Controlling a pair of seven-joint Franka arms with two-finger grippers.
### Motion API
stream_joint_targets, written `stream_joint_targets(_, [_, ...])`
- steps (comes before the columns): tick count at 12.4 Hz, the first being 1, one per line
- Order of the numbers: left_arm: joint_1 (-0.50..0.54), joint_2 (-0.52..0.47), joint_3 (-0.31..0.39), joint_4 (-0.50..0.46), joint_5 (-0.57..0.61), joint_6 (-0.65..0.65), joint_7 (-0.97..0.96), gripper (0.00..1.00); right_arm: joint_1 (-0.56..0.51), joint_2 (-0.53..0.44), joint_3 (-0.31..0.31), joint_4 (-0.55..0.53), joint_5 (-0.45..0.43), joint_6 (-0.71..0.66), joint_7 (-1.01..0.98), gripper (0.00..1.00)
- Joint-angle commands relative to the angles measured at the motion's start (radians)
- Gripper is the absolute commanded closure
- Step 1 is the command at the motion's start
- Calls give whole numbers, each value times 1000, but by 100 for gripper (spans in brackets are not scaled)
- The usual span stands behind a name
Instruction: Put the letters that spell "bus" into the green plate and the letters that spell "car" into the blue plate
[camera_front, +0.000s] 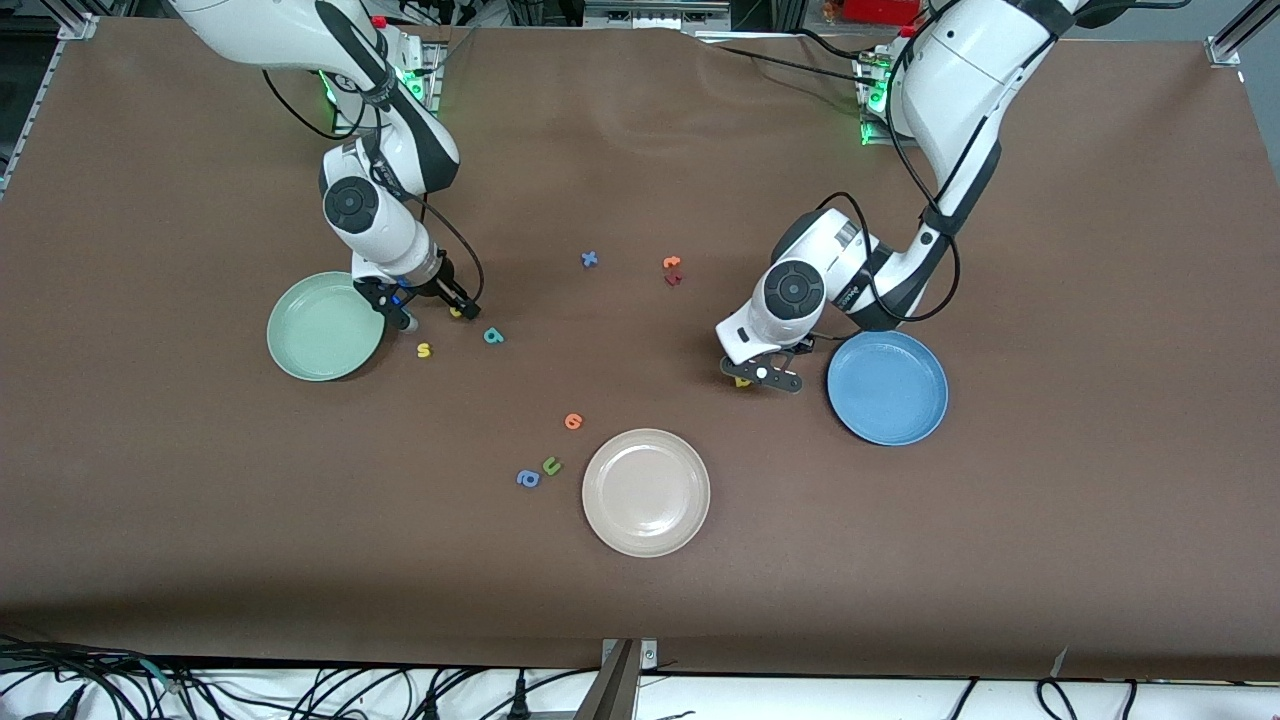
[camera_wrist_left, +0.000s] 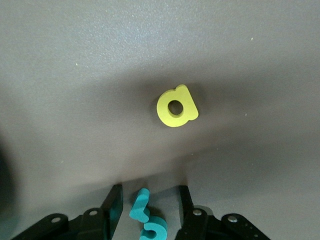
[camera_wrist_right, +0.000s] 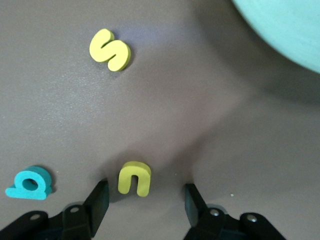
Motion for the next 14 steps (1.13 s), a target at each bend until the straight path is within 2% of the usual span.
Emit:
stream_joint_targets(1, [3, -11, -3, -22, 49, -3, -18, 54, 1, 14, -1, -1, -12, 20, -4, 32])
stream_joint_targets(3, [3, -14, -3, -23, 67, -8, -16, 68, 1, 14, -10, 1, -15, 18, -10, 41])
stream_joint_targets(4, [3, -14, -4, -23, 84, -23, -16, 80, 1, 14, -10, 1, -16, 18, -11, 50])
stream_joint_targets(5, [3, -14, -4, -23, 92, -31, -16, 87, -1, 14, -10, 1, -18, 18, -11, 62])
stream_joint_targets(7, [3, -16, -4, -23, 95, -47, -14, 89, -1, 14, -10, 1, -18, 18, -11, 83])
stream_joint_targets(8, [3, -16, -4, -22, 101, -49, -14, 90, -1, 14, -10, 1, -18, 18, -11, 87])
stream_joint_targets(11, [3, -20, -6, -12, 101, -52, -17, 92, -2, -6, -12, 4, -18, 8, -15, 89])
stream_joint_targets(12, [6, -36, -4, -5, 101, -69, -17, 92, -2, -38, -15, 5, -18, -24, -20, 89])
stream_joint_targets(14, [16, -72, -3, 23, 101, -118, 11, 93, -4, -125, -29, 36, -18, -192, -65, 89])
